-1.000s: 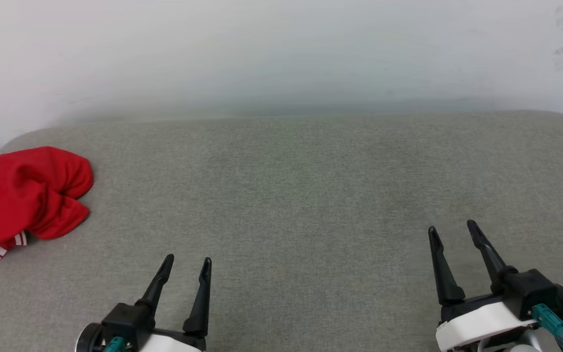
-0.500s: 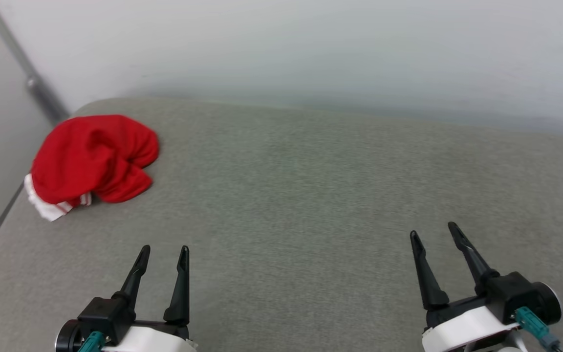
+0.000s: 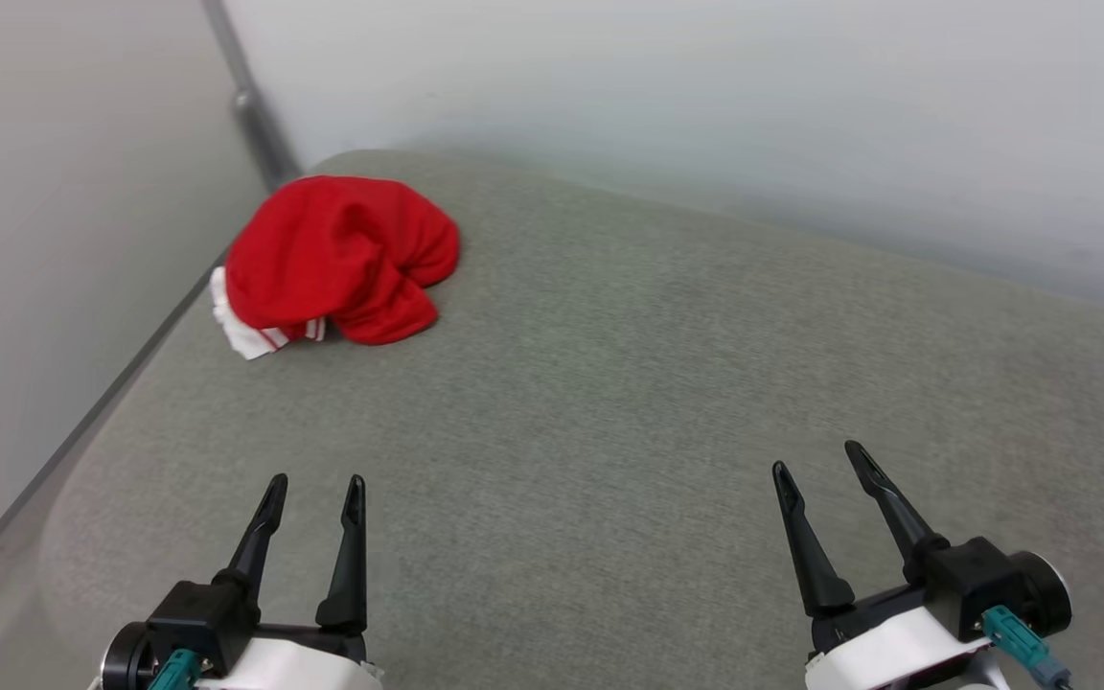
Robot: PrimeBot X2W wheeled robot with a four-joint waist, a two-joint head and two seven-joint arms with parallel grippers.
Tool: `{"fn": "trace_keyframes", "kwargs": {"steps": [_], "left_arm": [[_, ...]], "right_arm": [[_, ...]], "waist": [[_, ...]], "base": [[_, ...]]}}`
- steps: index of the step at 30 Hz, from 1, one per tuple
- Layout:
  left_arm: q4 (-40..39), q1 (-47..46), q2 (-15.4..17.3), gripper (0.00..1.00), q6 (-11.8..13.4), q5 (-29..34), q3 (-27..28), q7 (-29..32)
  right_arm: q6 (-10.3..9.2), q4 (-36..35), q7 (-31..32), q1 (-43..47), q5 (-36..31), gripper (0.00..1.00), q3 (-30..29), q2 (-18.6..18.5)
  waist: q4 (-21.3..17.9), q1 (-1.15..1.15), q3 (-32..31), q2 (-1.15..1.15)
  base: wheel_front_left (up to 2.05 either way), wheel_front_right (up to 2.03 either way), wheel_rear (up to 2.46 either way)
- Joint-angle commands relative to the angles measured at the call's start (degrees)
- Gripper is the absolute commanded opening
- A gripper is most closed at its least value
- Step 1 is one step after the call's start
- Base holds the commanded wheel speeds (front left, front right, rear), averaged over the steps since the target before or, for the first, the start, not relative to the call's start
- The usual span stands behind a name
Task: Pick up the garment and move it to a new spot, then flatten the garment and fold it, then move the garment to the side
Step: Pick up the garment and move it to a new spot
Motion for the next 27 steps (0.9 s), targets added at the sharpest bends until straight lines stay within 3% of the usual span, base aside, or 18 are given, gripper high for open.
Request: {"fn": "trace_keyframes", "kwargs": {"steps": [1,12,27], "left_arm": [[-0.16,0.52,-0.05,1.0,0.1,0.33,-0.26,-0.16],[-0.45,1.21,-0.05,1.0,0.13,0.29,-0.62,-0.16],[0.5,0.76,-0.05,1.0,-0.03,-2.12,-0.74,-0.16]], "right_arm": [[-0.04,0.03,-0.13,0.12,0.08,1.0,0.01,0.09],[-0.03,0.47,-0.12,0.86,0.6,1.0,1.44,0.09],[-0.04,0.02,-0.13,-0.02,0.19,1.0,1.78,0.09]], "waist": [[1.97,0.0,-0.2,0.0],[5.25,0.0,-0.86,0.0],[4.32,0.0,0.13,0.0]], "base": [[0.0,0.0,0.0],[0.0,0.0,0.0],[0.0,0.0,0.0]]}}
